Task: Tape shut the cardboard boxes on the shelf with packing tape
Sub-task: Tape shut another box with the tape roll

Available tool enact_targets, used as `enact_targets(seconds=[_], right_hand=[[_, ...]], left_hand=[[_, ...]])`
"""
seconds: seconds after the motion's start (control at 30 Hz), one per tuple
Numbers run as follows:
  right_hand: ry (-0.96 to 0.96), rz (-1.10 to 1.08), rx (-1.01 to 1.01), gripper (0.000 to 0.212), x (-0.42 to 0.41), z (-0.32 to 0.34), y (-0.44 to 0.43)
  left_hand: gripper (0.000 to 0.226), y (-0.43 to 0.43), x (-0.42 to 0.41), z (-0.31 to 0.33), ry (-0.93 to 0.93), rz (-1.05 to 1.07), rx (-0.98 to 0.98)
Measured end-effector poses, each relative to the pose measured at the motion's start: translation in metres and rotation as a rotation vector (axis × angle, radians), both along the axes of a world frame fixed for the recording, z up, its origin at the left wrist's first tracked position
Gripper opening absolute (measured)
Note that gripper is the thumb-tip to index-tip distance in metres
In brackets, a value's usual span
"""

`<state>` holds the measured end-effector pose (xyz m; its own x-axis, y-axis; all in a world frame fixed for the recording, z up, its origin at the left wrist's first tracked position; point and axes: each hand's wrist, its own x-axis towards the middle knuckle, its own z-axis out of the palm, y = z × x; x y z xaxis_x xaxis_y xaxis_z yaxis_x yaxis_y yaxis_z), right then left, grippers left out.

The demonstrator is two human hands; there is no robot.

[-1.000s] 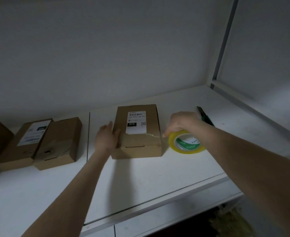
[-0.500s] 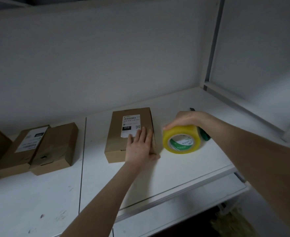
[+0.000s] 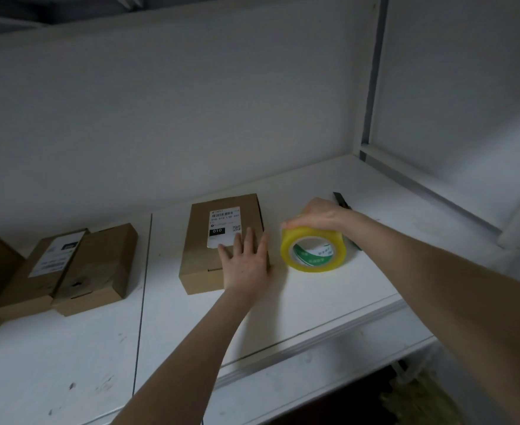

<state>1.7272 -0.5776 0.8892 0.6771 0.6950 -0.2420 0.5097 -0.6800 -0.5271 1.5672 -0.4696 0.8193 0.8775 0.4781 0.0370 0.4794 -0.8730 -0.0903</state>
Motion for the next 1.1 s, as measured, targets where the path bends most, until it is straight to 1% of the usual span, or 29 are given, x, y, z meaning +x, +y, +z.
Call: enact_targets(seconds=[0.13,0.37,0.63,0.77,0.83,0.9,0.97,1.03,1.1], right_hand=[[-0.069,0.008,-0.037,0.052,0.006,0.005,0.008],[-0.243,0.01,-0.172,0.052,0.013,0.009,0.01],[-0.179,0.003,-0.142,0.051,0.02,0.007,0.012],[-0.118,-0.008,-0.083,0.052,0.024,0.004,0.008],[-0.041,-0.052,0.022,0.049,0.031,0.004,0.004],[0.019,-0.146,0.16,0.039,0.042,0.004,-0.004],[-0.008,-0.271,0.223,0.03,0.056,0.001,-0.015],[-0.088,-0.387,0.146,0.026,0.069,-0.008,-0.03],[-0.136,-0.454,0.027,0.021,0.075,-0.022,-0.046]], left_hand=[[0.07,0.005,0.002,0.0,0.008,-0.026,0.016],[0.068,0.027,0.004,0.003,0.013,-0.021,0.007],[0.066,0.03,0.008,0.003,0.04,-0.022,-0.005],[0.074,0.025,0.017,0.009,0.074,0.006,-0.048],[0.082,0.02,0.024,0.012,0.032,0.013,-0.09],[0.088,0.014,0.034,0.014,-0.048,-0.051,-0.123],[0.092,0.005,0.045,0.019,-0.148,-0.137,-0.186],[0.092,-0.004,0.057,0.025,-0.227,-0.201,-0.27],[0.087,-0.01,0.067,0.027,-0.244,-0.258,-0.331]])
